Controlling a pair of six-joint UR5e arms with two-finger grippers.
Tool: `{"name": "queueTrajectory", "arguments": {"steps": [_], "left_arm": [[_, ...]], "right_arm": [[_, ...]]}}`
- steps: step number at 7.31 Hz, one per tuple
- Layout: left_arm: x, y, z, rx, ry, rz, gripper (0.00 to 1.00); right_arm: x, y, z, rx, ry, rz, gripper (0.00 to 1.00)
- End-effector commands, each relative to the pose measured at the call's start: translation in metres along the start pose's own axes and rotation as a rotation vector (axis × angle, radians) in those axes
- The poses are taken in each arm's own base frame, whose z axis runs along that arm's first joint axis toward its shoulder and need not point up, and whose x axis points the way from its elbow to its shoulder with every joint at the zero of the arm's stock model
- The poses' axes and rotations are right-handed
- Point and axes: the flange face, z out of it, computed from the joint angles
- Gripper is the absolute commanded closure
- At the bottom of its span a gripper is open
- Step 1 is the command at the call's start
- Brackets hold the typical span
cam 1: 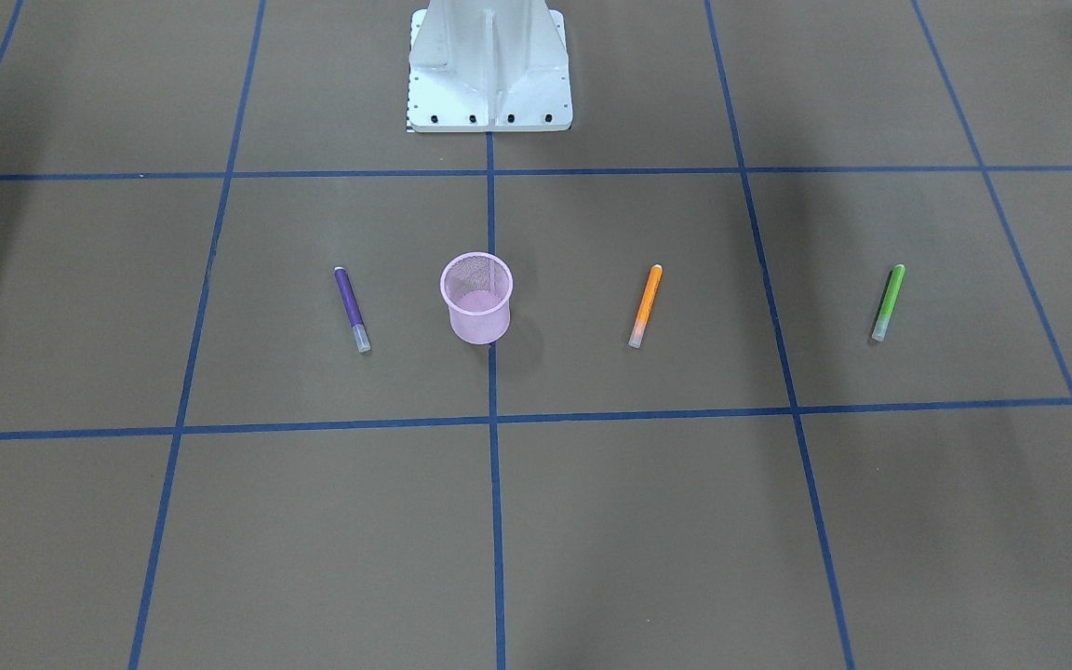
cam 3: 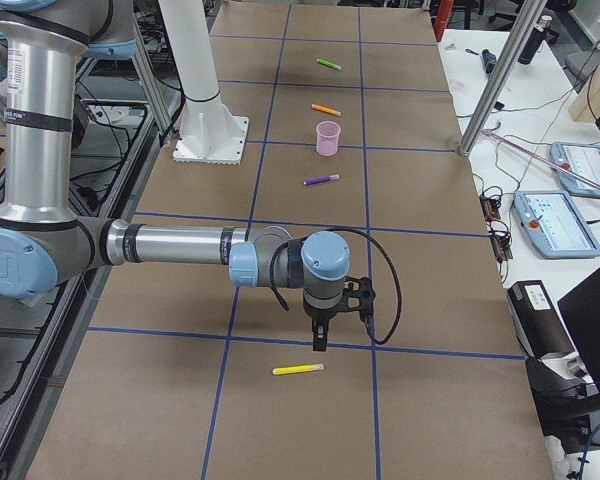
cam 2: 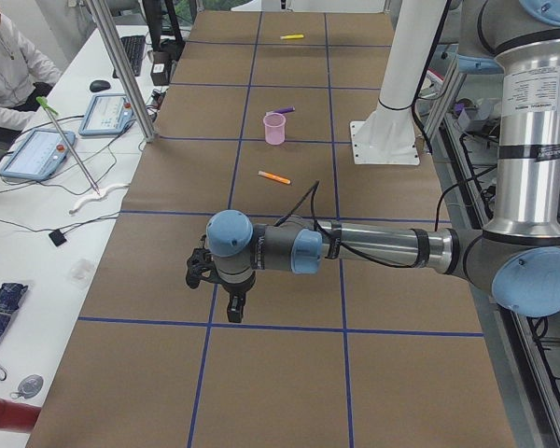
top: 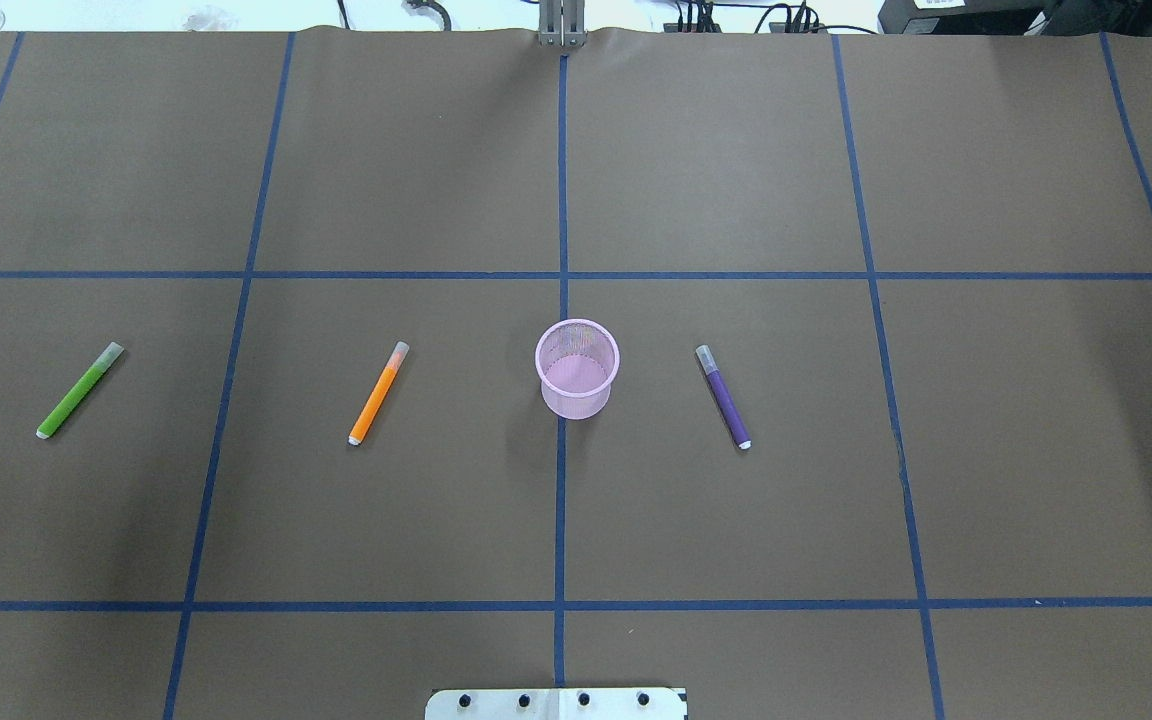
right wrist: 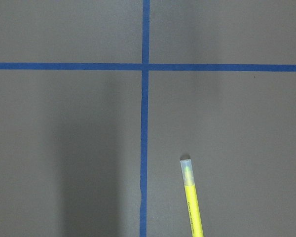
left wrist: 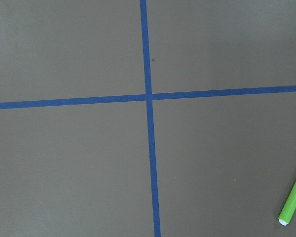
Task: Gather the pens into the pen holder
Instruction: 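Grasp the yellow marker with the right gripper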
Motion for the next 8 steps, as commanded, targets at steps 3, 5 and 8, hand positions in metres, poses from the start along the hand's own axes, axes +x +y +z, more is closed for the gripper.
{"name": "queueTrajectory", "arguments": {"steps": [3, 5, 8], "left_arm": [[0.006, -0.001, -0.006, 0.017, -0.002, 0.019, 0.0], [0.009, -0.001, -0.007, 0.064, -0.002, 0.073, 0.0], [0.029, -0.033, -0.023, 0.134, -0.001, 0.147, 0.0]], "right_arm": [[-0.002, -0.003, -0.002, 0.006, -0.002, -0.007, 0.0], [-0.01, -0.011, -0.01, 0.022, -0.002, -0.023, 0.0], [-0.031, -0.036, -0.028, 0.142, -0.009, -0.134, 0.0]]}}
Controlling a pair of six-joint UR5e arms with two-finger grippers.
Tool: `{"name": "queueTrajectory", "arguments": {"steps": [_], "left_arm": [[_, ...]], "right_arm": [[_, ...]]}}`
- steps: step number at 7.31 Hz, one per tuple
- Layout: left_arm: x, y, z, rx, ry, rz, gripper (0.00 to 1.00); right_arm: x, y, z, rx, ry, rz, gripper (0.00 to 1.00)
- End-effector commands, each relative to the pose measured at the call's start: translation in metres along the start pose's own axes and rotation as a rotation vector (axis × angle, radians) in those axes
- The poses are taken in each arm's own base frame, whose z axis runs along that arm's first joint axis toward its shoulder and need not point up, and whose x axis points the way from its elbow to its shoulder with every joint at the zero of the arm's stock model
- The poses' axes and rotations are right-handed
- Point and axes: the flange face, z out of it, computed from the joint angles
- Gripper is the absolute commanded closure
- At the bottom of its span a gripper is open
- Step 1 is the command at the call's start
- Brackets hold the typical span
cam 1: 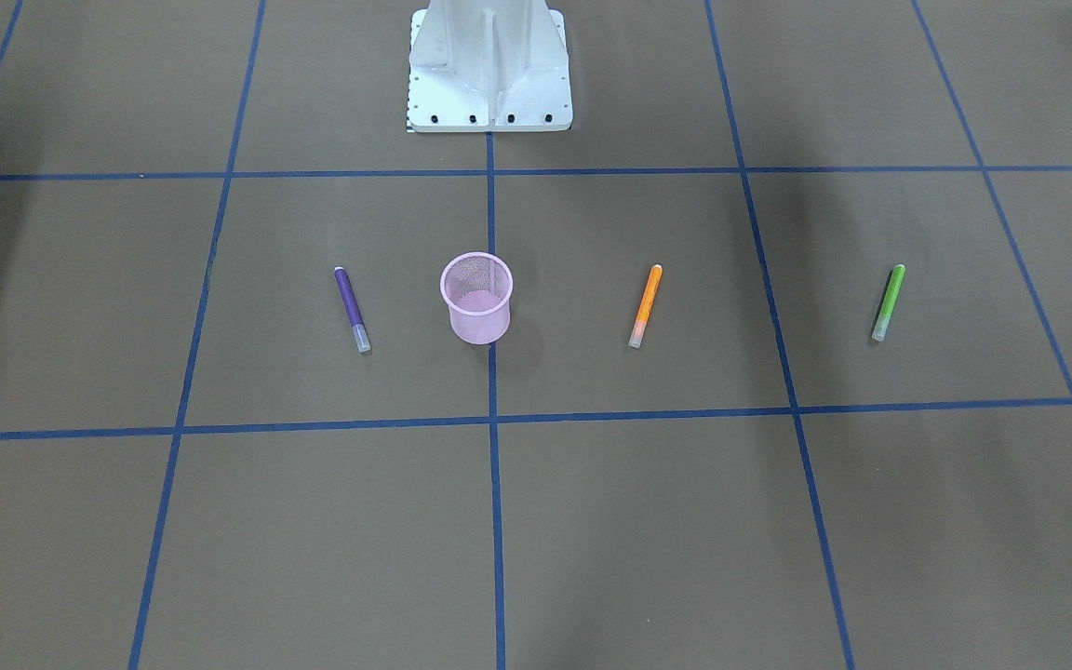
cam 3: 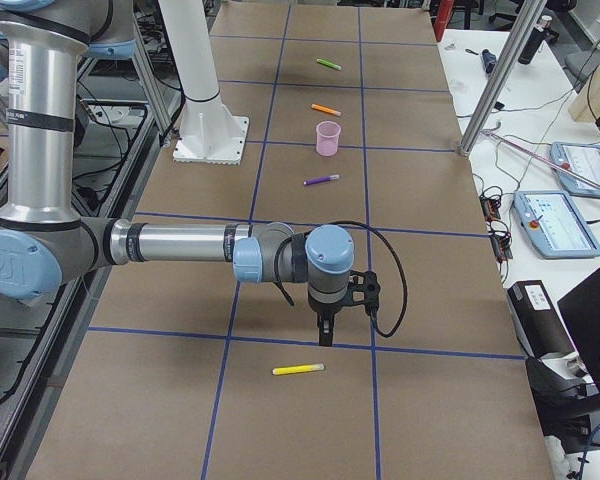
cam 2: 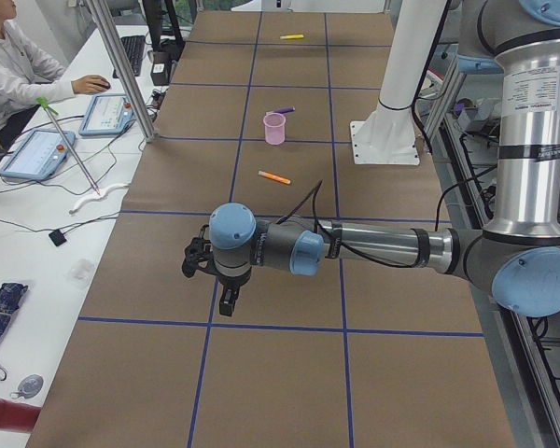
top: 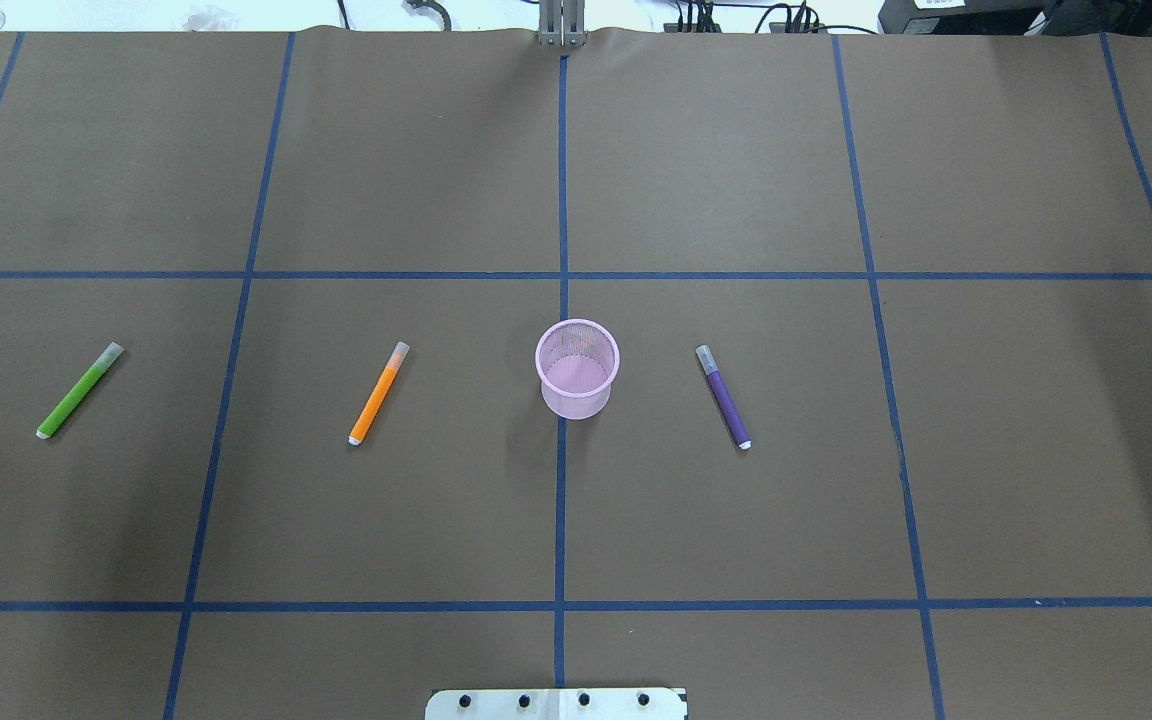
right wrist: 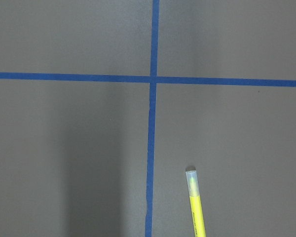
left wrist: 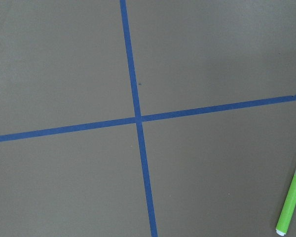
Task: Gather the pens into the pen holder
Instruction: 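Grasp the yellow marker with the right gripper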
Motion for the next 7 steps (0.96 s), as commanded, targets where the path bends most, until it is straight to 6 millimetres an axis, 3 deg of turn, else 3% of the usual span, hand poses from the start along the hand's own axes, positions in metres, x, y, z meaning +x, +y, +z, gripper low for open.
{"name": "queueTrajectory", "arguments": {"steps": [1, 4, 6, 7], "left_arm": [[0.021, -0.031, -0.019, 0.093, 0.002, 0.103, 0.0], [0.02, -0.03, -0.018, 0.143, 0.011, 0.135, 0.0], [0.021, -0.03, -0.018, 0.145, 0.011, 0.138, 0.0], [0.021, -0.029, -0.019, 0.153, 0.011, 0.147, 0.0]], "right_arm": [[-0.006, -0.016, -0.005, 0.11, -0.008, -0.105, 0.0], [-0.002, -0.009, -0.002, 0.114, 0.0, -0.123, 0.0], [-0.009, -0.005, 0.025, 0.071, 0.056, -0.175, 0.0], [0.016, 0.012, 0.058, 0.112, 0.113, -0.223, 0.0]]}}
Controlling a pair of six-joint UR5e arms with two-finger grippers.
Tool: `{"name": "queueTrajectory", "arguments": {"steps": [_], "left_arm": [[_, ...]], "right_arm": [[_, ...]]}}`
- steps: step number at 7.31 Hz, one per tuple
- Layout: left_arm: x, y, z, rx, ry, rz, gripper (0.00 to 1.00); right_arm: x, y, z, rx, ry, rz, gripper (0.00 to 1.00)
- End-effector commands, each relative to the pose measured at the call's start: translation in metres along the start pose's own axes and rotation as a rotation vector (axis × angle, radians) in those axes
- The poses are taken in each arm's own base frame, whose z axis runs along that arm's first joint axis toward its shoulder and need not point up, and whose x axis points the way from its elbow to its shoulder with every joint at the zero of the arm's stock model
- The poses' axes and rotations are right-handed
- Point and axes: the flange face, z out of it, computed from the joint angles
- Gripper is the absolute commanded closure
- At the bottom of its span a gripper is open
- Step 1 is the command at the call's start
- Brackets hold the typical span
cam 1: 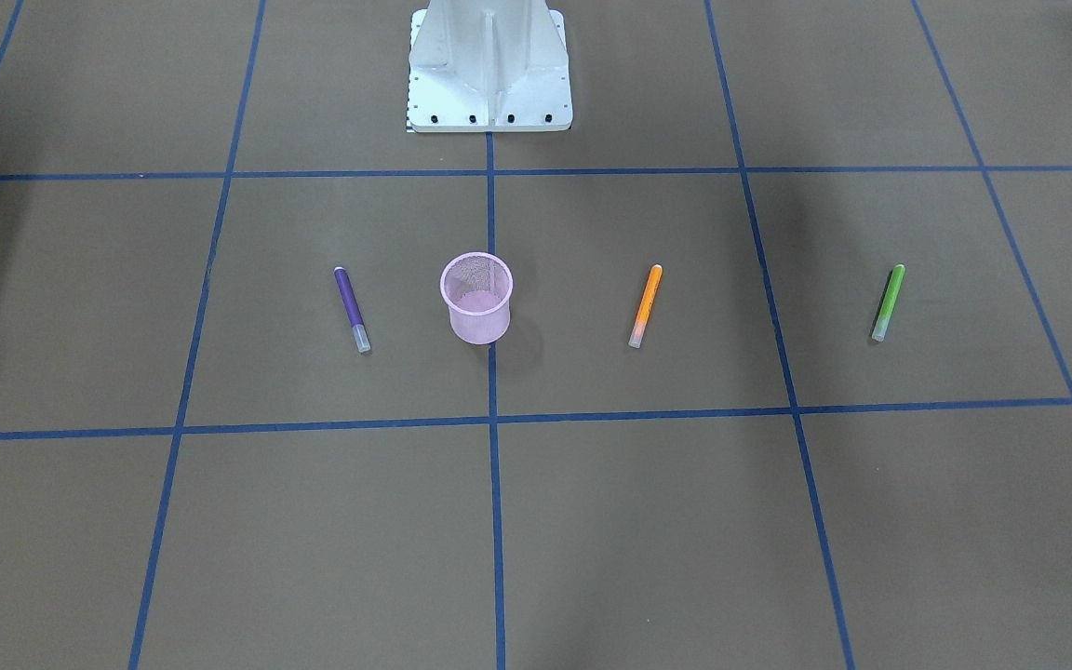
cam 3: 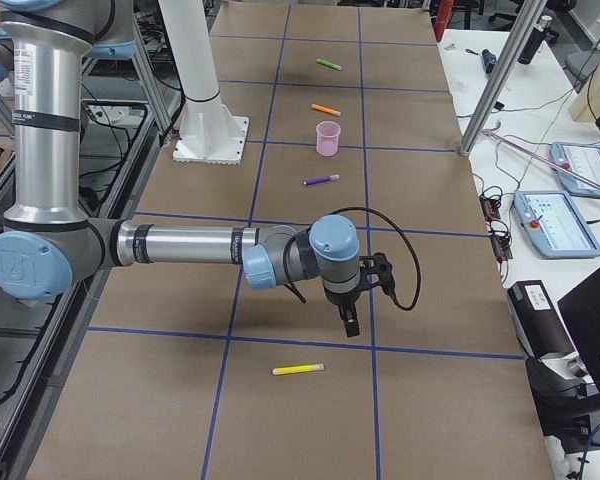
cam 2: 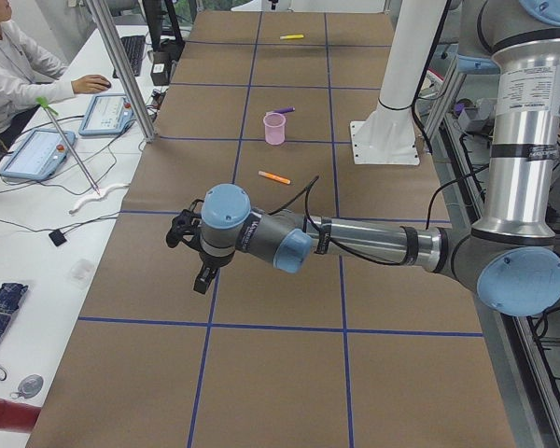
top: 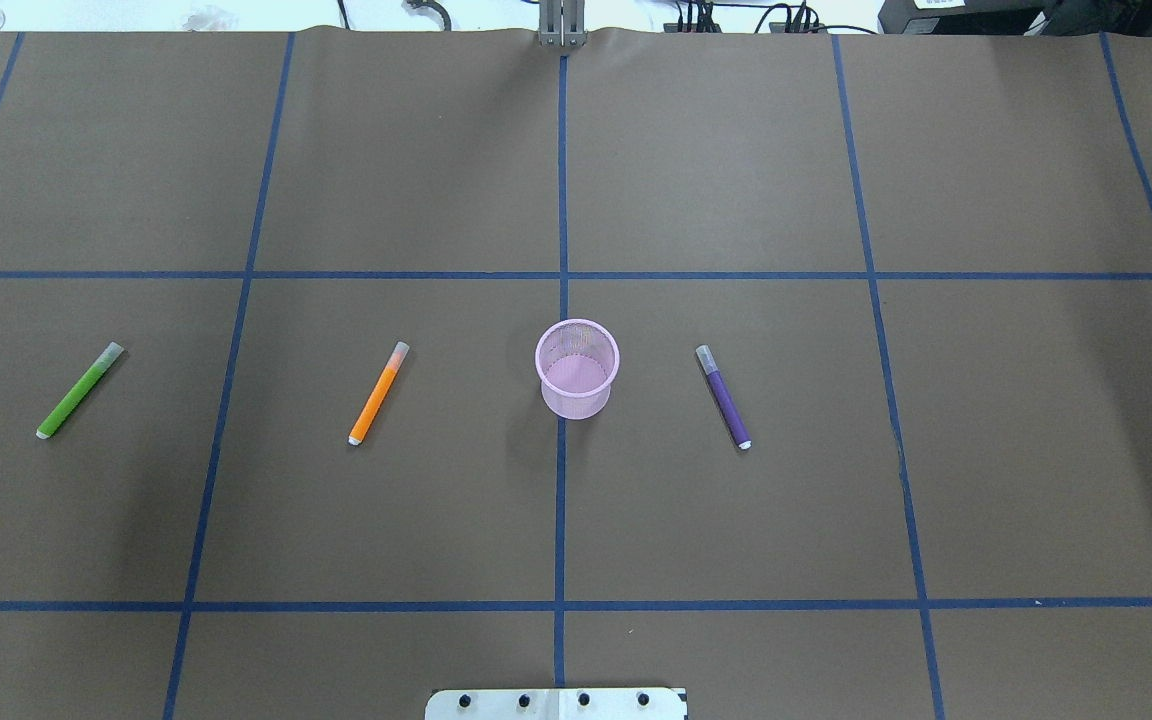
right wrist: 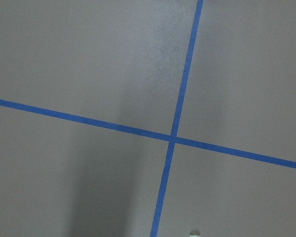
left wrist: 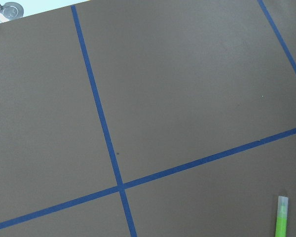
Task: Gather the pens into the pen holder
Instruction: 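Grasp the yellow marker with the right gripper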
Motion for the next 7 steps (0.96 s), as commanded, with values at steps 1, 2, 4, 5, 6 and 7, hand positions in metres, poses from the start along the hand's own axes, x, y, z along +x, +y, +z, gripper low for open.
{"name": "queueTrajectory", "arguments": {"steps": [1, 2, 4, 5, 6, 7], "left_arm": [[0.001, -0.001, -0.001, 0.016, 0.0, 0.018, 0.0], [0.002, -0.001, -0.002, 0.017, 0.0, 0.019, 0.0], [0.004, -0.002, -0.003, 0.031, 0.001, 0.035, 0.0], [0.004, -0.002, -0.004, 0.033, 0.001, 0.036, 0.0], [0.004, -0.002, -0.004, 0.033, 0.001, 0.036, 0.0], [0.005, -0.002, -0.004, 0.034, 0.001, 0.037, 0.0]], "right_arm": [[0.045, 0.047, 0.072, 0.07, 0.053, -0.091, 0.0], [0.063, 0.068, 0.098, 0.082, 0.041, -0.05, 0.01], [0.06, 0.098, 0.109, 0.085, -0.014, 0.039, 0.05], [0.054, 0.105, 0.115, 0.084, -0.027, 0.072, 0.07], [0.037, 0.104, 0.128, 0.088, -0.036, 0.095, 0.09], [0.032, 0.112, 0.146, 0.094, -0.009, 0.082, 0.09]]}}
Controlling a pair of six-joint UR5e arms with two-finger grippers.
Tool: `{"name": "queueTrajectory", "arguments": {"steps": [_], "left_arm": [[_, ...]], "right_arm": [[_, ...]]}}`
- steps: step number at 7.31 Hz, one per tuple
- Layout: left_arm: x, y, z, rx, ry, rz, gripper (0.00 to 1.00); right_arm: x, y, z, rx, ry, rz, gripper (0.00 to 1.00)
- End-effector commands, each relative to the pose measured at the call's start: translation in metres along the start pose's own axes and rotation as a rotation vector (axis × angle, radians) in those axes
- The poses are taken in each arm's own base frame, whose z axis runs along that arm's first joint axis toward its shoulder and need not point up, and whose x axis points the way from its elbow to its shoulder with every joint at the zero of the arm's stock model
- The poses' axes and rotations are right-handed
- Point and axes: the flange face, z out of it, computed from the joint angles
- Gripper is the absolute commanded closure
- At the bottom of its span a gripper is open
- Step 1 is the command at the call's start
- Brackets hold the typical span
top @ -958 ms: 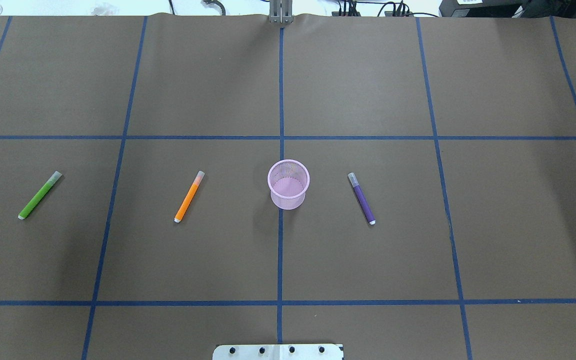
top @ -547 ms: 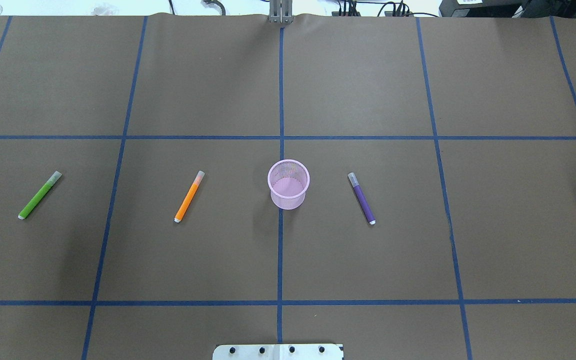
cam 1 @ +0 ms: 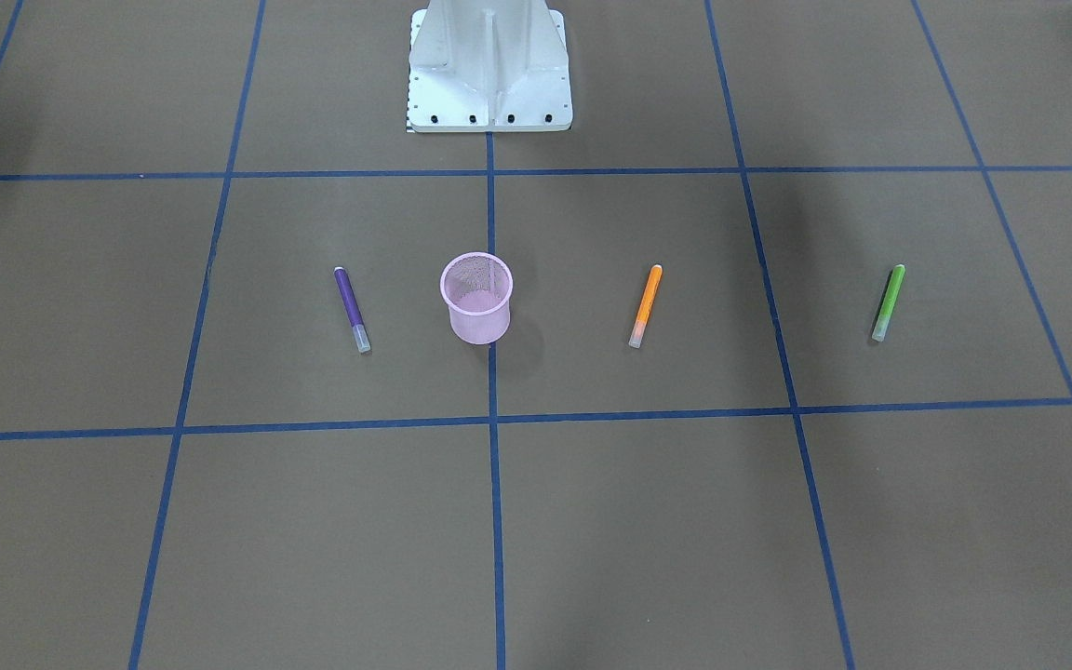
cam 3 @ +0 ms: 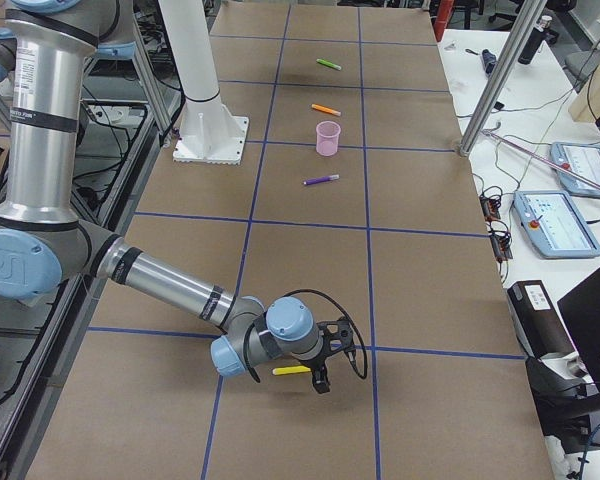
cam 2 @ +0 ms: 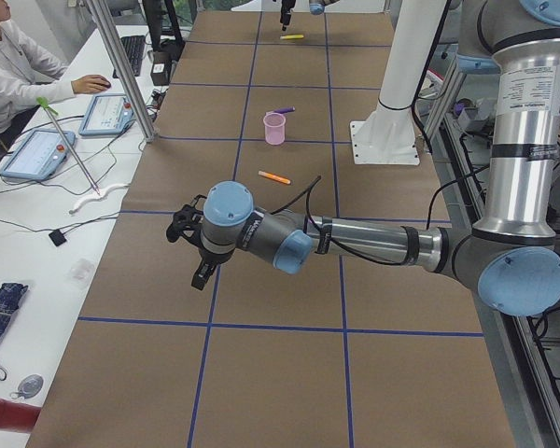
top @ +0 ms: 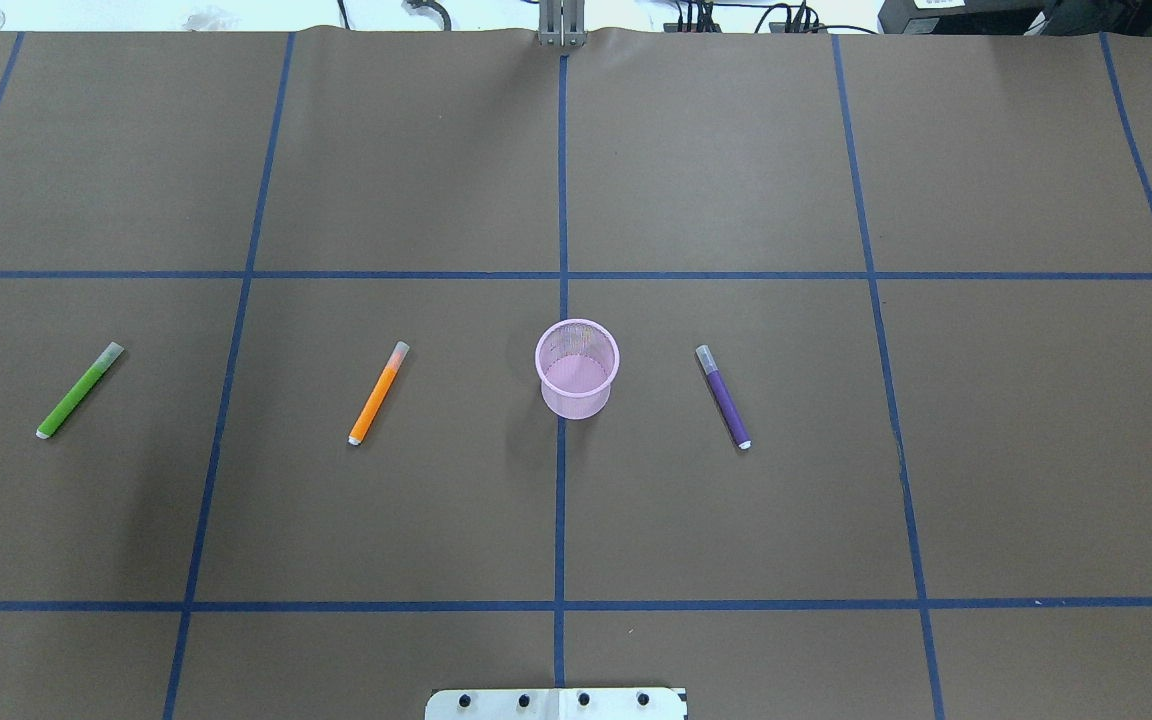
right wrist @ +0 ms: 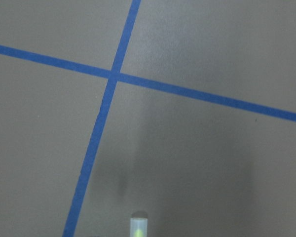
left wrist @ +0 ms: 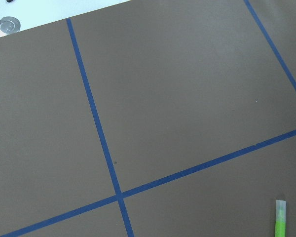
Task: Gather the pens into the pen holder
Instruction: 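Grasp the yellow marker with the right gripper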
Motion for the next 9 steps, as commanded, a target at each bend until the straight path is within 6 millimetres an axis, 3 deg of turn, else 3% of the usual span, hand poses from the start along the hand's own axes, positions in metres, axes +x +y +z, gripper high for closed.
{"name": "queueTrajectory", "arguments": {"steps": [1, 3, 5, 9], "left_arm": [[0.0005, -0.0003, -0.0004, 0.001, 0.0, 0.002, 0.0], [-0.0002, 0.0001, 0.0, 0.0, -0.002, 0.0, 0.0], [-0.0004, -0.0005, 0.0002, 0.0, -0.002, 0.0, 0.0], [0.0001, -0.0006, 0.0009, -0.001, -0.001, 0.001, 0.0]], "right_arm": [[-0.0036, 0.0199, 0.0244, 0.011, 0.017, -0.005, 0.11], [-0.0008, 0.0236, 0.0259, 0.005, 0.02, -0.002, 0.34], [-0.0003, 0.0259, 0.0264, 0.001, 0.021, -0.002, 0.44], [-0.0056, 0.0269, 0.031, -0.012, 0.015, -0.021, 0.47]]}}
